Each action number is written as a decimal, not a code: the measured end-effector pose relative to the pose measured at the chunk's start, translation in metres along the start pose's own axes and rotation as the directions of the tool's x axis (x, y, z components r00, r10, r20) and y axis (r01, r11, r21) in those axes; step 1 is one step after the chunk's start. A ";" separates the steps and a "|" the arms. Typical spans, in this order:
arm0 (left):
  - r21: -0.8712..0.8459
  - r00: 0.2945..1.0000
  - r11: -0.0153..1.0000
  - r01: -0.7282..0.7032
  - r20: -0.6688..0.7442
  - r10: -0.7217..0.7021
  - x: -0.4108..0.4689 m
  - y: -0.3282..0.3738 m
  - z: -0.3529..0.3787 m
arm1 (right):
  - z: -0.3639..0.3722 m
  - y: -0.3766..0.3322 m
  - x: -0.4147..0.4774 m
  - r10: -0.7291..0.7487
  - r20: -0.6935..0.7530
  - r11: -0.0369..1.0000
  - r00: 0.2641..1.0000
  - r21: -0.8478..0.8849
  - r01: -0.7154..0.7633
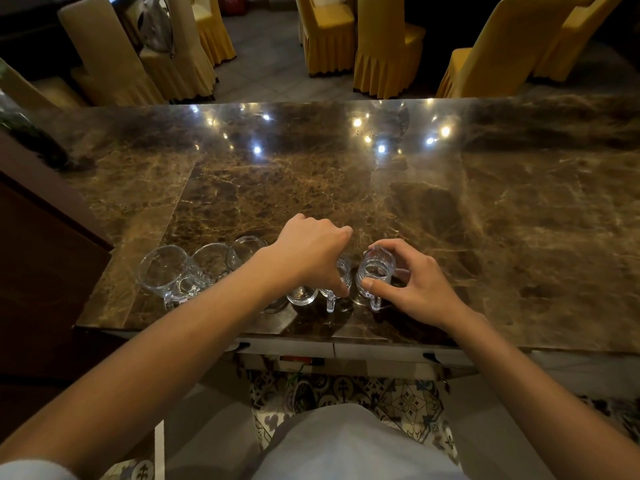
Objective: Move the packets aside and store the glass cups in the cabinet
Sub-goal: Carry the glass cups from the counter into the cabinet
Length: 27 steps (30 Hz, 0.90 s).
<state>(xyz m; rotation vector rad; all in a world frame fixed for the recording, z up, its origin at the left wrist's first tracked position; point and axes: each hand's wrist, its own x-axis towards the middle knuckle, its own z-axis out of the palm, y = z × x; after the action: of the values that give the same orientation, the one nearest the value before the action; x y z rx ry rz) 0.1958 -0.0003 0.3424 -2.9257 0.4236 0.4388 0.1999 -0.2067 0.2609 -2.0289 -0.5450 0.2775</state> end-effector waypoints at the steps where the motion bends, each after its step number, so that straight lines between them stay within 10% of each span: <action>1: 0.002 1.000 1.000 0.001 0.005 -0.001 0.000 0.000 -0.001 | 0.000 0.000 0.000 0.000 -0.003 1.000 1.000 0.002 0.000; 18: 0.009 0.993 1.000 0.029 0.111 -0.030 -0.004 0.004 -0.013 | 0.000 -0.003 -0.010 0.020 0.037 1.000 0.999 0.001 -0.020; 21: -0.081 0.997 0.995 0.054 -0.049 -0.058 -0.022 0.007 -0.018 | -0.001 -0.003 -0.017 0.032 -0.001 0.998 0.999 0.053 -0.032; 24: -0.504 0.849 0.858 -0.097 -0.492 -0.193 -0.061 0.022 -0.019 | -0.004 -0.002 -0.031 0.052 -0.155 0.986 0.987 0.166 -0.025; 27: -0.765 0.657 0.579 -0.283 -0.595 -0.464 -0.103 0.044 0.001 | -0.005 -0.001 -0.050 0.093 -0.356 0.958 0.930 0.286 0.014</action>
<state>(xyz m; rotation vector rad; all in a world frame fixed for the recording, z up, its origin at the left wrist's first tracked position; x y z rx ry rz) 0.0885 -0.0155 0.3686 -3.9098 0.0907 -1.0090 0.1579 -0.2343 0.2631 -1.7535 -0.2141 -0.0052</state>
